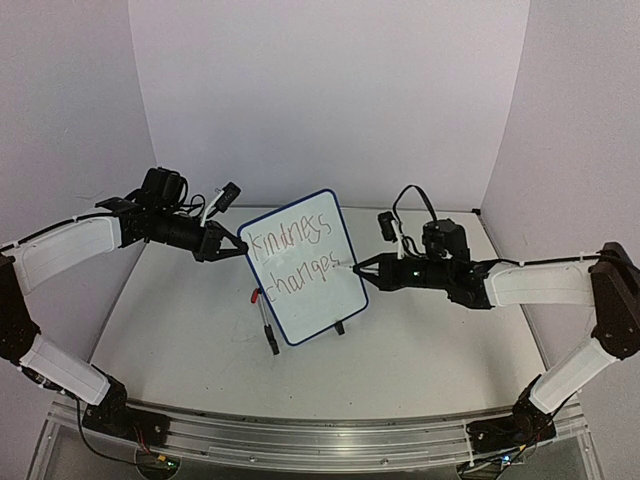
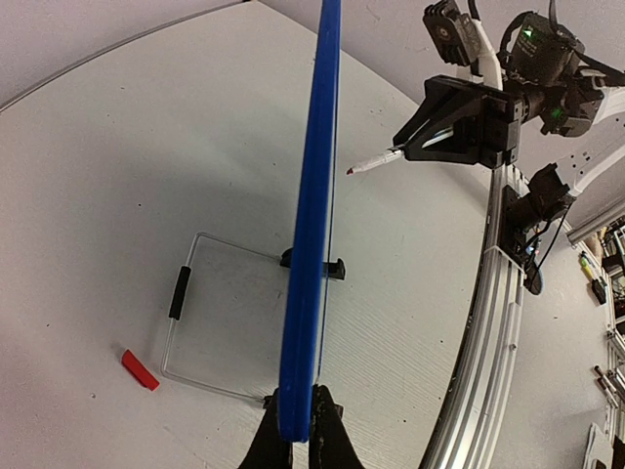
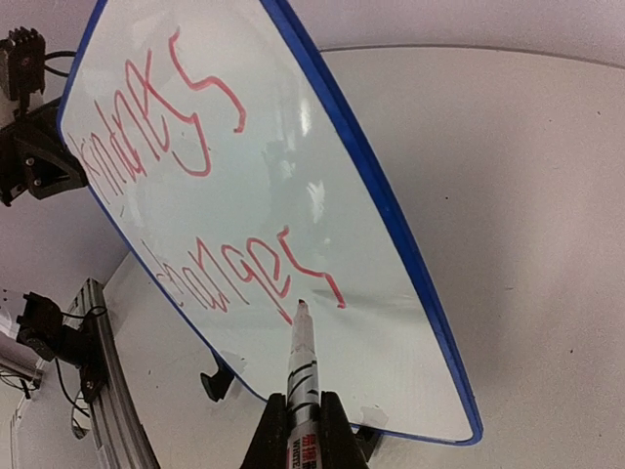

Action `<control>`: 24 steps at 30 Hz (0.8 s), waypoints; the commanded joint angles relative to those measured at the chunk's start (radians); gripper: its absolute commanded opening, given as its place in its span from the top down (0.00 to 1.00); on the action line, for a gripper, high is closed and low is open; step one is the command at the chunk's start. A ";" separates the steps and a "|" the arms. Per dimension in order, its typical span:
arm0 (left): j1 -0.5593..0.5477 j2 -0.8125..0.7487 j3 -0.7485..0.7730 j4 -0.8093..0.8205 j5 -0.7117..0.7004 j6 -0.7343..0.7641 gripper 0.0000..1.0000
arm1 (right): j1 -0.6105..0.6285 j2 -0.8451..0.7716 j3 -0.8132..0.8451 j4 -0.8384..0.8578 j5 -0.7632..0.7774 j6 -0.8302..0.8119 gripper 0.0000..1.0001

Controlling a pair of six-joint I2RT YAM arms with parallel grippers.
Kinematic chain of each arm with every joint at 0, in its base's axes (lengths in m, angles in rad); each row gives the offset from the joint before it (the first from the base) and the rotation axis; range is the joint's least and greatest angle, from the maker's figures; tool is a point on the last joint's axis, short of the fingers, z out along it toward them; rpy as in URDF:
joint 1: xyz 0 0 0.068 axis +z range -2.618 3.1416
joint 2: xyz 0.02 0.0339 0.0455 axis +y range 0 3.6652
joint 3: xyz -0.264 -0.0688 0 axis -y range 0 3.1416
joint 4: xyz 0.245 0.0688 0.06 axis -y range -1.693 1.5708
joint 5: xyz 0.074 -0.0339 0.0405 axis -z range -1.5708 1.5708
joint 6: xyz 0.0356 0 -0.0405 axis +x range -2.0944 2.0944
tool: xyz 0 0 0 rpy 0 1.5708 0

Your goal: Write a sentence on the whiteboard

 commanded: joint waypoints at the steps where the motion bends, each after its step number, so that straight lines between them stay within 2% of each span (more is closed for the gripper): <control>1: -0.010 0.001 0.001 -0.041 -0.058 0.042 1.00 | -0.002 -0.106 -0.025 0.128 -0.124 0.049 1.00; 6: -0.009 0.000 0.001 -0.040 -0.055 0.041 1.00 | -0.001 -0.187 -0.053 0.103 -0.138 0.038 1.00; 11: -0.009 -0.005 -0.001 -0.038 -0.055 0.040 1.00 | 0.051 -0.193 -0.053 -0.022 -0.053 -0.036 1.00; 16: -0.009 -0.004 0.000 -0.038 -0.052 0.039 1.00 | 0.137 -0.134 -0.041 -0.072 0.030 -0.072 1.00; 24: -0.011 0.000 -0.001 -0.034 -0.051 0.037 1.00 | 0.249 0.005 -0.009 -0.033 0.102 -0.082 1.00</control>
